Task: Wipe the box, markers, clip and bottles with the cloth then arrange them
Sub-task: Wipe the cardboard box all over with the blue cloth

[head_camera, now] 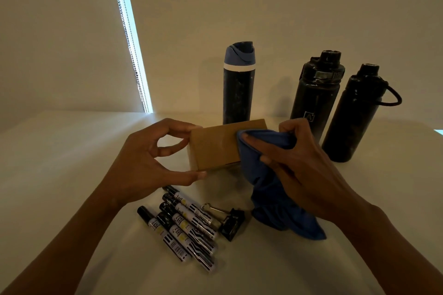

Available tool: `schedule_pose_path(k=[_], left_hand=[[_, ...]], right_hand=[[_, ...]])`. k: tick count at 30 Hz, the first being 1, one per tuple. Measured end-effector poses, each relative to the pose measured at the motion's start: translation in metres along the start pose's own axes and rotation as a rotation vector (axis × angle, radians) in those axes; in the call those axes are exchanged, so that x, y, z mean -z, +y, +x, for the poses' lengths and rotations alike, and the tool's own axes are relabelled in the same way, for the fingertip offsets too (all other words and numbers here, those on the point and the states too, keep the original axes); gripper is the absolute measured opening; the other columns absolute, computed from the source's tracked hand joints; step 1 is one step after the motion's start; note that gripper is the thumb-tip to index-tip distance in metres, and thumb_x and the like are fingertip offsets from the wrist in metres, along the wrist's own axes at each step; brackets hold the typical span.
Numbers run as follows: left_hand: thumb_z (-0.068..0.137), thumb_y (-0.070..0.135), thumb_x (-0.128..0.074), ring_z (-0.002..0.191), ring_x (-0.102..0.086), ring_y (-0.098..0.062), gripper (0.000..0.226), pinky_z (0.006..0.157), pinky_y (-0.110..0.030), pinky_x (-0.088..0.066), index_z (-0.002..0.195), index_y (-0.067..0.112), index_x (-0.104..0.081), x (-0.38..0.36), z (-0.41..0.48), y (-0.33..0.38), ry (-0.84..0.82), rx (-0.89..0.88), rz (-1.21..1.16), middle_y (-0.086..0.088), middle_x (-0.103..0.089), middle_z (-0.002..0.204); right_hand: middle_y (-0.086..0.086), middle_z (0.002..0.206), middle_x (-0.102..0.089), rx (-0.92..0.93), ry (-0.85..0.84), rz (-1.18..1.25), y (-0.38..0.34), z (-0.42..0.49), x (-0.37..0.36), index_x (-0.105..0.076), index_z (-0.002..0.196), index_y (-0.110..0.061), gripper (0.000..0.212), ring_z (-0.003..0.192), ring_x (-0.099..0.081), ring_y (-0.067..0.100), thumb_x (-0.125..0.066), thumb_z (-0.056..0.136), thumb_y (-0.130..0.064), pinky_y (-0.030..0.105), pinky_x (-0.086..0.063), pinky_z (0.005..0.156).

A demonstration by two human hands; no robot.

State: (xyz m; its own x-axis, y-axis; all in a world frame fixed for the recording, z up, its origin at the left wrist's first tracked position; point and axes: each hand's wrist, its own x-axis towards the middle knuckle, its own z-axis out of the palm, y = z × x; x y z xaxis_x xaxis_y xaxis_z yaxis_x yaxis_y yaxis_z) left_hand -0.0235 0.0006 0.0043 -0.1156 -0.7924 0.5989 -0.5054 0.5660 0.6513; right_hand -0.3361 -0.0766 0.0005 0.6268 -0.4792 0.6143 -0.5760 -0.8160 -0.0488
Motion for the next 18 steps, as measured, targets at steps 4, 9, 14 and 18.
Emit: schedule_pose_path(k=[4, 9, 14, 18], left_hand=[[0.064, 0.036, -0.096, 0.125, -0.063, -0.03, 0.073, 0.098, -0.049, -0.059, 0.128, 0.016, -0.067, -0.001, 0.001, -0.001, 0.0, -0.039, 0.023, 0.001, -0.069, 0.128], [0.063, 0.038, -0.096, 0.122, -0.064, -0.032, 0.072, 0.097, -0.047, -0.06, 0.125, 0.017, -0.068, -0.003, 0.003, 0.0, -0.007, -0.054, 0.019, 0.0, -0.069, 0.126], [0.062, 0.032, -0.101, 0.119, -0.066, -0.03, 0.07, 0.098, -0.045, -0.06, 0.122, 0.016, -0.069, -0.006, 0.006, 0.0, -0.009, -0.063, 0.031, 0.0, -0.071, 0.121], [0.057, 0.02, -0.101, 0.117, -0.067, -0.03, 0.073, 0.098, -0.043, -0.06, 0.123, 0.015, -0.07, -0.005, 0.007, -0.002, 0.0, -0.058, 0.036, -0.001, -0.071, 0.121]], right_hand=[[-0.003, 0.122, -0.029, -0.01, 0.011, 0.012, -0.009, 0.004, -0.002, -0.042, 0.149, -0.035, 0.048, 0.102, -0.037, 0.009, -0.049, 0.101, -0.033, 0.027, -0.047, 0.082], [-0.011, 0.122, -0.039, -0.041, 0.022, 0.044, -0.02, 0.01, 0.001, -0.046, 0.144, -0.041, 0.04, 0.107, -0.039, 0.003, -0.043, 0.104, -0.043, 0.025, -0.041, 0.092], [-0.019, 0.122, -0.049, -0.01, 0.04, 0.118, -0.03, 0.008, 0.003, -0.041, 0.123, -0.06, 0.032, 0.114, -0.048, 0.005, -0.054, 0.101, -0.039, 0.038, -0.047, 0.095], [-0.002, 0.126, -0.034, 0.126, -0.011, -0.066, -0.016, 0.002, -0.006, -0.058, 0.134, -0.042, 0.038, 0.11, -0.037, 0.015, -0.05, 0.097, -0.035, 0.034, -0.04, 0.092]])
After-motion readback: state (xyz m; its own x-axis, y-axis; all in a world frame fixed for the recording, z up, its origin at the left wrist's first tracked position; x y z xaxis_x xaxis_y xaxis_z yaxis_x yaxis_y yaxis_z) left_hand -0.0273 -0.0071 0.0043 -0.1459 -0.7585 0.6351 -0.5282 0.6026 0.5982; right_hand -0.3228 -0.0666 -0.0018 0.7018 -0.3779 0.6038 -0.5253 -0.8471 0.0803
